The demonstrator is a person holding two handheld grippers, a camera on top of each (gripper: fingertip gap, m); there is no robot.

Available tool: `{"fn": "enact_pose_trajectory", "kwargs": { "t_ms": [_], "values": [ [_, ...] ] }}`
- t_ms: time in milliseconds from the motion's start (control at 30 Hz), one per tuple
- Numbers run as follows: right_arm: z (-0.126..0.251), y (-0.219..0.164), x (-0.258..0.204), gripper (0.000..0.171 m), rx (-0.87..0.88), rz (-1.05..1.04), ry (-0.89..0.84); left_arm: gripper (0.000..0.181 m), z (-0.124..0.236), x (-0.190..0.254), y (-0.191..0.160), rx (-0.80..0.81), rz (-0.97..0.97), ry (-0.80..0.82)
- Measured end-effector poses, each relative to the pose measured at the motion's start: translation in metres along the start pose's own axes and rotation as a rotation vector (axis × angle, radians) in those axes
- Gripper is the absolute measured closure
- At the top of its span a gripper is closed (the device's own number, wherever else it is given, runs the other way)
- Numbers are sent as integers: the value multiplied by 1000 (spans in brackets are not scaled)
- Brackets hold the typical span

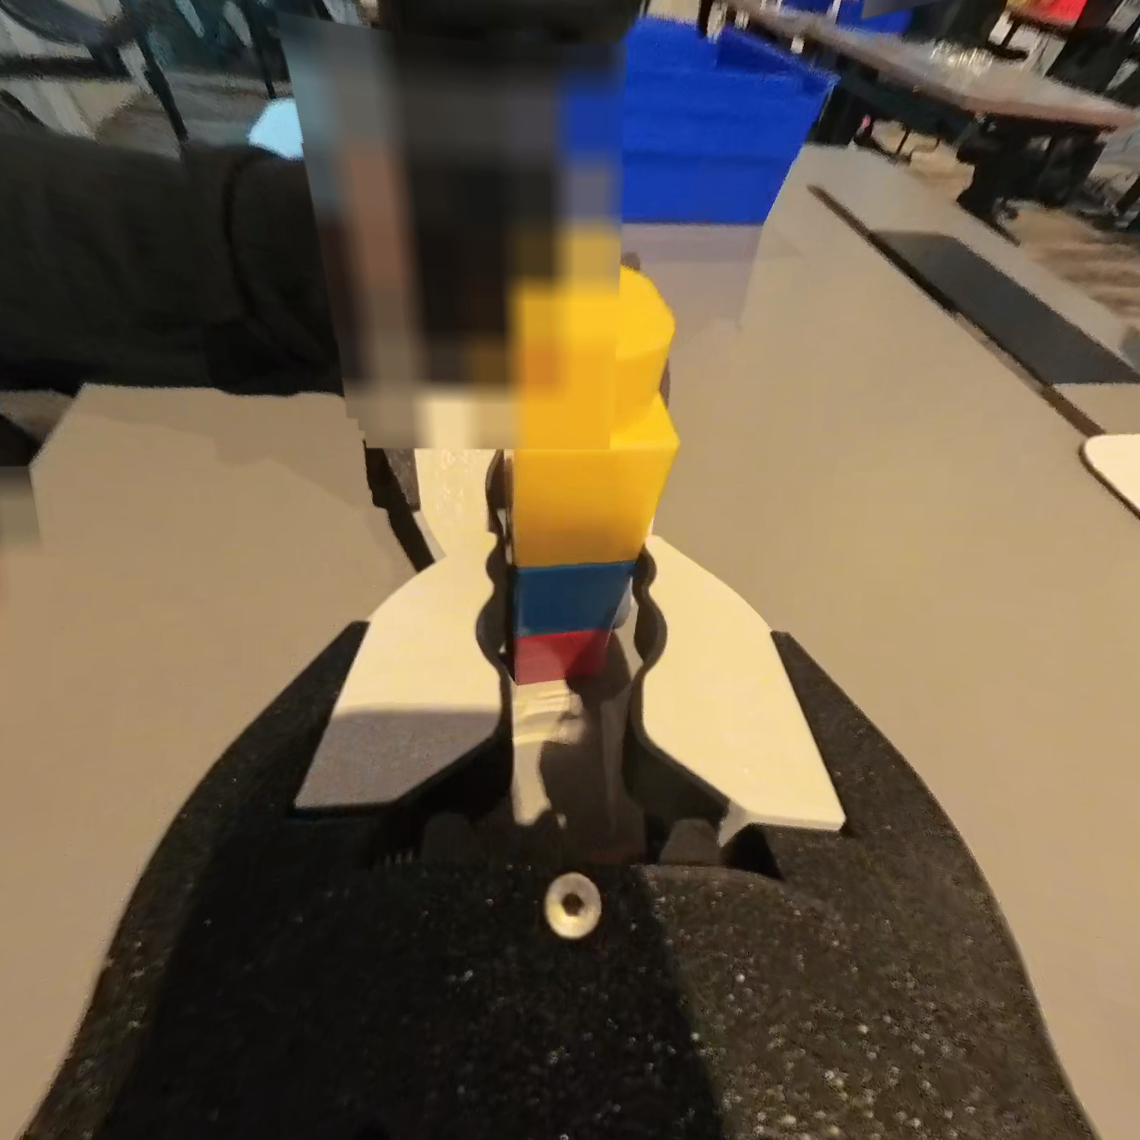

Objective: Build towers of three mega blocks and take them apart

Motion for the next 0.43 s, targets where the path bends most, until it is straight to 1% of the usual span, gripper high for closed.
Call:
{"fn": "enact_pose_trajectory", "kwargs": {
  "t_ms": [67,200,300,367,433],
  "values": [
    [-4,-4,-1,132,-46,15,-6,144,0,0,0,0,1,-1],
    [-4,-4,-1,133,-53,3,-1,143,0,1,-1,-4,3,-8],
    [-4,-4,-3,134,-51,9,15,144,-2,3,-8,-80,-3,-26],
    [-2,-4,-3,134,-50,16,9,142,0,3,-8,-75,-2,-38],
    [2,-3,-1,134,-54,32,-20,136,5,3,-5,-24,9,-50]
  ]
}}
Point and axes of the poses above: each gripper's, where its closed fingertips meet, z back along the fingers, y out of its top, x = y × z across the jaws, the point moved 5 cm from there along z, back along the fingers, and after that the axes turned 10 degrees about x, right-handed, at the moved point
